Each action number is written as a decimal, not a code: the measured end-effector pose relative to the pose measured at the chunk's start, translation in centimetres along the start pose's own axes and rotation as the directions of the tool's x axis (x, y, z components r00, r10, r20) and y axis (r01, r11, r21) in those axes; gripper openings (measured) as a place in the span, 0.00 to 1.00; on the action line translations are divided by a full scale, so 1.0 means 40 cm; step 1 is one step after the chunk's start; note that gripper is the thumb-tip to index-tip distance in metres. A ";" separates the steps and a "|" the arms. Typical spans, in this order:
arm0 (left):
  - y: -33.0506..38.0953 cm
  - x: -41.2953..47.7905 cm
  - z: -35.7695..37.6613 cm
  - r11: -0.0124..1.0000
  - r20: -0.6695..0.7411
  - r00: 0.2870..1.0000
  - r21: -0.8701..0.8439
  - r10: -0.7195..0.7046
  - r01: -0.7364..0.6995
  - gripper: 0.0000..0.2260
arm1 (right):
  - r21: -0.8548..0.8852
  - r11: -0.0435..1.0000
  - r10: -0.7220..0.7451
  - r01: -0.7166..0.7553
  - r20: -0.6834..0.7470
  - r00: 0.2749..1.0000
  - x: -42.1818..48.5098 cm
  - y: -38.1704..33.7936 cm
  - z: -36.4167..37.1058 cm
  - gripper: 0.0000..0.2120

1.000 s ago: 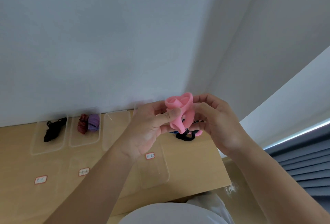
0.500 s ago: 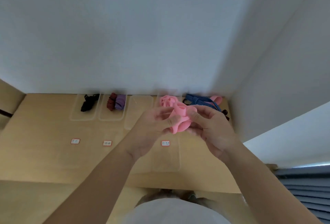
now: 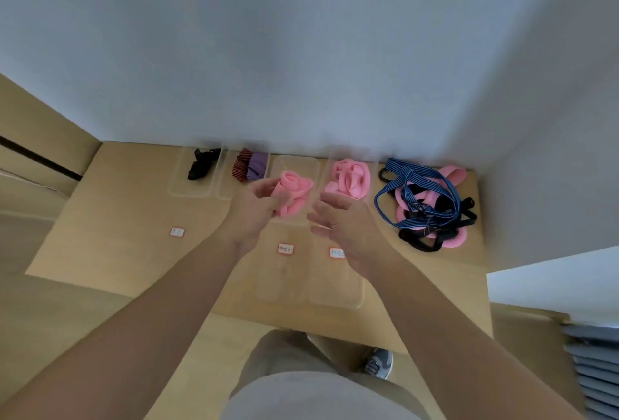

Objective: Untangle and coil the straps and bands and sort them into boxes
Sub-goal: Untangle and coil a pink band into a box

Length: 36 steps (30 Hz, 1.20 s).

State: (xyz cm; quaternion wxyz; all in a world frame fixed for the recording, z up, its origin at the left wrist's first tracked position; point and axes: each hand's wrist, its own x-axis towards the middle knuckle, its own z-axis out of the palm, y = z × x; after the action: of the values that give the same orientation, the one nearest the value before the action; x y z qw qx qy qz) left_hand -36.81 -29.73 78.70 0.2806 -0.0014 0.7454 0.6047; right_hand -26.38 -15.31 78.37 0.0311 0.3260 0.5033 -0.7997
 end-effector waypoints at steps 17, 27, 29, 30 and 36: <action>-0.110 0.450 0.013 0.367 0.378 0.918 0.842 0.121 -0.395 0.05 | -0.036 0.987 0.134 -0.156 -0.345 0.929 0.205 0.110 0.209 0.27; -0.071 0.431 0.032 -0.132 0.472 0.880 0.876 0.044 -0.463 0.14 | -0.472 0.869 -0.054 -0.147 -0.387 0.920 0.219 0.073 0.255 0.06; -0.058 0.415 0.040 -0.153 0.447 0.893 0.888 0.057 -0.434 0.17 | -0.636 0.763 -0.159 -0.120 -0.364 0.918 0.216 0.065 0.238 0.10; -0.055 0.407 0.040 -0.155 0.441 0.894 0.891 0.078 -0.427 0.18 | -0.704 0.700 -0.207 -0.117 -0.357 0.911 0.210 0.057 0.225 0.12; -0.008 0.365 0.051 -0.075 0.573 0.801 0.819 0.175 -0.569 0.20 | -0.908 0.357 -0.368 -0.220 -0.353 0.860 0.193 0.017 0.090 0.13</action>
State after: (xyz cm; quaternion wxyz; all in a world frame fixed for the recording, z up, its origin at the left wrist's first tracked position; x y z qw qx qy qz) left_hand -48.16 -23.06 72.05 0.1264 0.4858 0.8645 -0.0244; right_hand -33.96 -16.47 74.57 0.0398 0.4213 0.8687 -0.2575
